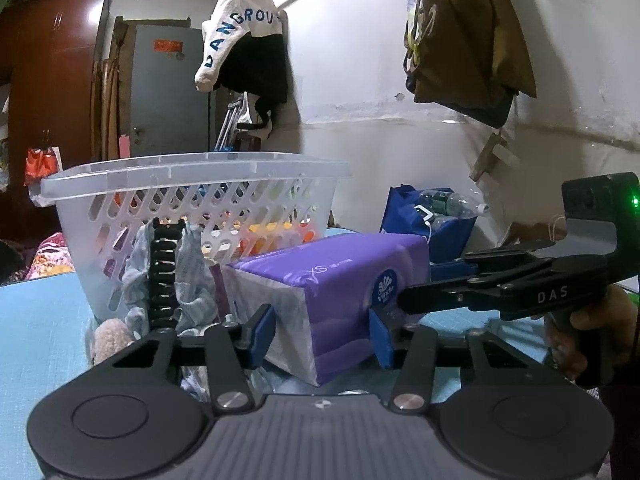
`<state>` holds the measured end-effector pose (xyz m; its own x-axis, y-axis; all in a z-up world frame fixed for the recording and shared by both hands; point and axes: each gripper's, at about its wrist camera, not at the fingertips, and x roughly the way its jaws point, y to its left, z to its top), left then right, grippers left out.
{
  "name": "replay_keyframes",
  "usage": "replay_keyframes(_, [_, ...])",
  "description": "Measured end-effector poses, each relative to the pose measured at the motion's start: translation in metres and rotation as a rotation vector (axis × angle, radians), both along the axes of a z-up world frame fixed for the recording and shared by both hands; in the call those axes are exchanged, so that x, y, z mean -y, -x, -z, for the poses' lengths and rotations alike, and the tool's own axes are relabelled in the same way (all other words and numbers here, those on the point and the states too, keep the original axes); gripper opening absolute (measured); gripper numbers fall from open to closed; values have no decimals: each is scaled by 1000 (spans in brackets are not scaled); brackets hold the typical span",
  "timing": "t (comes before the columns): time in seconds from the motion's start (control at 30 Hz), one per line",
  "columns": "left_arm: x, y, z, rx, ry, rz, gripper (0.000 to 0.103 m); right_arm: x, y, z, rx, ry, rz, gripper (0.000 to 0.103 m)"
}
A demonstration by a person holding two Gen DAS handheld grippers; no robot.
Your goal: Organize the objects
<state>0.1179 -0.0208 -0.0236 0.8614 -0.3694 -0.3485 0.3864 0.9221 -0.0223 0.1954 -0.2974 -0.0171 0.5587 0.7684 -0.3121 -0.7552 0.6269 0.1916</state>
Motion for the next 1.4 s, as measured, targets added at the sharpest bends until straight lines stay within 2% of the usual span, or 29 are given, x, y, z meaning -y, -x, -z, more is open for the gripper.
replay_keyframes(0.23, [3, 12, -2, 58, -4, 11, 50, -4, 23, -7, 94, 25, 46, 52])
replay_keyframes(0.4, [3, 24, -15, 112, 7, 21, 50, -4, 34, -21, 141, 15, 57, 52])
replay_keyframes(0.53, [-1, 30, -38, 150, 7, 16, 50, -11, 35, -42, 165, 7, 51, 52])
replay_keyframes(0.83, [-16, 28, -108, 256, -21, -25, 50, -42, 27, -107, 279, 41, 40, 52])
replay_keyframes(0.97, [-22, 13, -127, 270, -46, -45, 49, -53, 12, -120, 271, 40, 37, 52])
replay_keyframes(1.13, [-33, -14, -139, 236, -62, -57, 49, -63, -7, -124, 250, 52, 47, 52])
replay_keyframes(1.3, [-48, -47, -138, 187, -57, -59, 49, -76, -30, -119, 208, 90, 55, 52])
replay_keyframes(1.4, [-51, -66, -130, 185, -73, -76, 49, -85, -45, -112, 179, 111, 61, 52])
